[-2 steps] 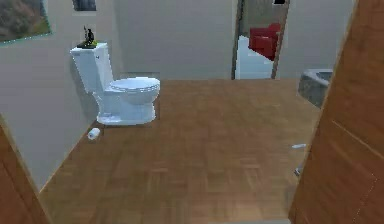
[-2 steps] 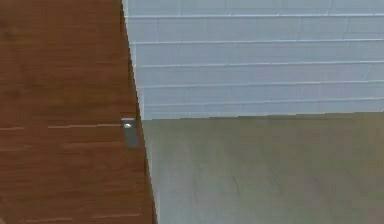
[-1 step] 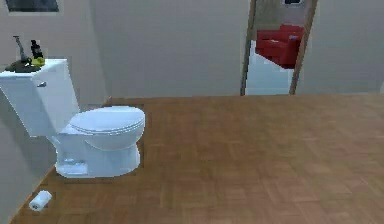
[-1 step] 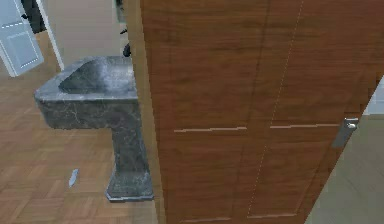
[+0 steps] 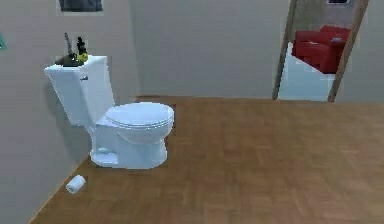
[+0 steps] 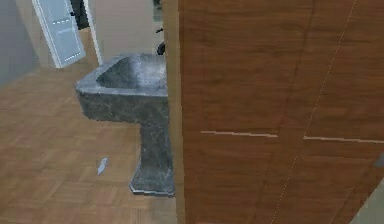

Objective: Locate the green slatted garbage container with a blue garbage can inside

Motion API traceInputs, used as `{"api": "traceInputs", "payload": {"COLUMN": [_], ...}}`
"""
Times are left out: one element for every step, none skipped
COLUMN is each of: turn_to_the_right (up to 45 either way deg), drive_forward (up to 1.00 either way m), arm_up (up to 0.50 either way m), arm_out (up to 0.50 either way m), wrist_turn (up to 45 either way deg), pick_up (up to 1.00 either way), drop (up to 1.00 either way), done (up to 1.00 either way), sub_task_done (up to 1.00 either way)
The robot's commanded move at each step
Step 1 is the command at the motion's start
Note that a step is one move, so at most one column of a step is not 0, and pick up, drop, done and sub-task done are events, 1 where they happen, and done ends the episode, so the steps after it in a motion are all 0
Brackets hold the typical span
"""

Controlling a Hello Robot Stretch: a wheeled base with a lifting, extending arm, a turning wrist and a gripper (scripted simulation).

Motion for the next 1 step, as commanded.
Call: {"api": "traceInputs", "payload": {"turn_to_the_right": [0.0], "drive_forward": [0.30], "arm_up": [0.00], "arm_out": [0.00], "wrist_turn": [0.0], "pick_up": [0.00], "drop": [0.00], "done": [0.00], "sub_task_done": [0.00]}}
